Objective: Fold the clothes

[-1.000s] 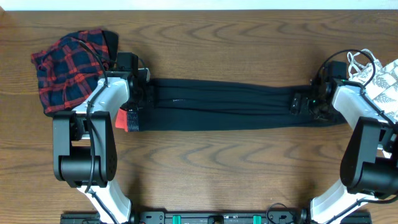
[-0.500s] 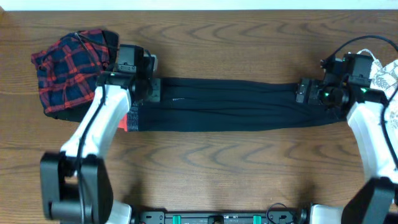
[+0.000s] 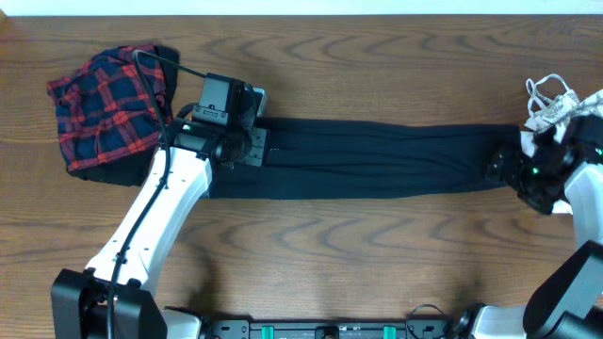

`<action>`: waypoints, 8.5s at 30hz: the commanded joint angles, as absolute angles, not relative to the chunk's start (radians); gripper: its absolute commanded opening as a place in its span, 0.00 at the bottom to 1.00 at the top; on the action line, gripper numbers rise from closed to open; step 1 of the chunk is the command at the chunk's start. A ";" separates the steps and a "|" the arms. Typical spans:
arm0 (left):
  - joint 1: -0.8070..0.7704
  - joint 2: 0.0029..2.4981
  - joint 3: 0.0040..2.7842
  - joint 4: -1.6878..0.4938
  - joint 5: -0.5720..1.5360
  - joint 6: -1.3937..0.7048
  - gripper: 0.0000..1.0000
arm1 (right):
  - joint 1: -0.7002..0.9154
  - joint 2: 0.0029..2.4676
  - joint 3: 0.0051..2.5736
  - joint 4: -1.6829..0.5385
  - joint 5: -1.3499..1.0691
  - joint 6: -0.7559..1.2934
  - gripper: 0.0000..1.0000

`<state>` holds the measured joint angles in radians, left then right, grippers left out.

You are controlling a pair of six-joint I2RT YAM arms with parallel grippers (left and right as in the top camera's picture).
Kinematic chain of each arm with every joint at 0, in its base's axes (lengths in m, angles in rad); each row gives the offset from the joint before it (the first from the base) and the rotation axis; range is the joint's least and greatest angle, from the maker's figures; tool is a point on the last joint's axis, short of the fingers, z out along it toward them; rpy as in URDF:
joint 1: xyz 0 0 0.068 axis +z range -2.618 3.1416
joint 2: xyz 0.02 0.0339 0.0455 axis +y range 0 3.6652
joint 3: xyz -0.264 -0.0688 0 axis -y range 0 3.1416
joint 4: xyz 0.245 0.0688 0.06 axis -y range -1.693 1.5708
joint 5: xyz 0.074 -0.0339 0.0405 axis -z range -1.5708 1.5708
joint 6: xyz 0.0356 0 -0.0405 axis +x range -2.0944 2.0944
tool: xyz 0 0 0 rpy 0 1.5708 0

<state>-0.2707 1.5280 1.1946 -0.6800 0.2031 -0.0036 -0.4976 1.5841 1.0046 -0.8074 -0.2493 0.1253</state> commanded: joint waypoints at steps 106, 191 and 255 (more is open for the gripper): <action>-0.272 1.522 1.202 -0.740 0.198 -0.016 0.49 | -0.641 1.457 0.722 -0.238 -0.295 0.245 0.01; -0.272 1.522 1.202 -0.741 0.199 -0.020 0.49 | -0.597 1.986 1.509 -0.773 -0.176 -0.138 0.04; -0.272 1.522 1.202 -0.752 0.198 -0.020 0.49 | -0.628 2.325 1.331 -0.921 -0.288 -0.241 0.49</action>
<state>-0.2710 1.5280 1.1946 -0.7517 0.2031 -0.0044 -0.6415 2.1132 1.4330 -0.9211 -0.2531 -0.2401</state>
